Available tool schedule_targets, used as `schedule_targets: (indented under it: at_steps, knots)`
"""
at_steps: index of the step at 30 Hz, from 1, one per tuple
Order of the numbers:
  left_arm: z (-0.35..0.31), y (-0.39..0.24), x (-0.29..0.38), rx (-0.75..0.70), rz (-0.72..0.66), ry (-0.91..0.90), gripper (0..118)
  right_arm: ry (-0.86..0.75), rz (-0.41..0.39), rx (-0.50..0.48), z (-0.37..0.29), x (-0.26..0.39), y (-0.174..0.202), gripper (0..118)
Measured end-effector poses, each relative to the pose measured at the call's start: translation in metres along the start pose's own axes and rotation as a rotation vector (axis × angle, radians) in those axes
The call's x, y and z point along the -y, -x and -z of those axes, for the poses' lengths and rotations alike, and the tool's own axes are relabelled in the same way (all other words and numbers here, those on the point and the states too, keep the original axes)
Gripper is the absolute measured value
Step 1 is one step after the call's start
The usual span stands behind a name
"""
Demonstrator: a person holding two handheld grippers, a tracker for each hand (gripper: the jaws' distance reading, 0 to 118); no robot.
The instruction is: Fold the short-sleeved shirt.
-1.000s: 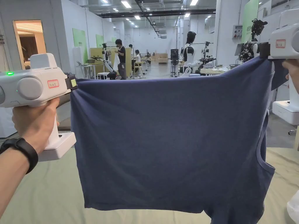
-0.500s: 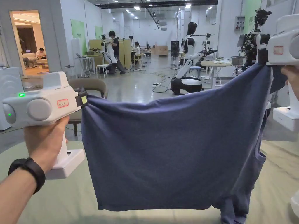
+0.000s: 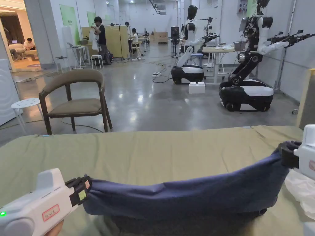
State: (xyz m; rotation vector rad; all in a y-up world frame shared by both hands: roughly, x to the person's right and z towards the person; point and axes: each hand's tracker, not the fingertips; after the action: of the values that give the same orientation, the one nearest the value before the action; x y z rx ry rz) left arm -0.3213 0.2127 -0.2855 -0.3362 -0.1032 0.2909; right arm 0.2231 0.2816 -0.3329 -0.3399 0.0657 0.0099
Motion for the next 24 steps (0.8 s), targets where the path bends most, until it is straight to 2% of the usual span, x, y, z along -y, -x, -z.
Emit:
schedule_targets:
  at_steps: [4, 7, 8, 12, 19, 20, 21, 23, 24]
  knots:
    - [-0.052, 0.013, 0.075, -0.006, -0.011, 0.055, 0, 0.131, 0.072, -0.01, -0.052, 0.095, -0.014, 1]
    - [-0.09, 0.021, 0.122, -0.006, -0.045, 0.109, 0, 0.215, 0.154, 0.019, -0.086, 0.164, -0.029, 1]
    - [-0.1, 0.023, 0.133, -0.022, -0.048, 0.127, 0, 0.238, 0.173, 0.049, -0.097, 0.183, -0.03, 1]
    - [-0.136, 0.033, 0.162, -0.053, -0.044, 0.177, 0, 0.343, 0.229, 0.043, -0.134, 0.239, -0.035, 1]
    - [-0.138, 0.038, 0.185, -0.072, -0.045, 0.27, 0, 0.388, 0.204, 0.045, -0.136, 0.264, -0.024, 2]
    - [-0.135, 0.038, 0.186, -0.071, -0.052, 0.275, 4, 0.388, 0.206, 0.043, -0.133, 0.263, -0.024, 3]
    - [-0.133, 0.039, 0.187, -0.072, -0.051, 0.275, 12, 0.391, 0.206, 0.044, -0.129, 0.264, -0.023, 9]
    - [-0.13, 0.038, 0.187, -0.08, -0.045, 0.269, 48, 0.403, 0.182, 0.042, -0.123, 0.263, -0.022, 62]
    - [-0.129, 0.038, 0.186, -0.092, -0.036, 0.272, 68, 0.405, 0.16, 0.052, -0.122, 0.263, -0.021, 82]
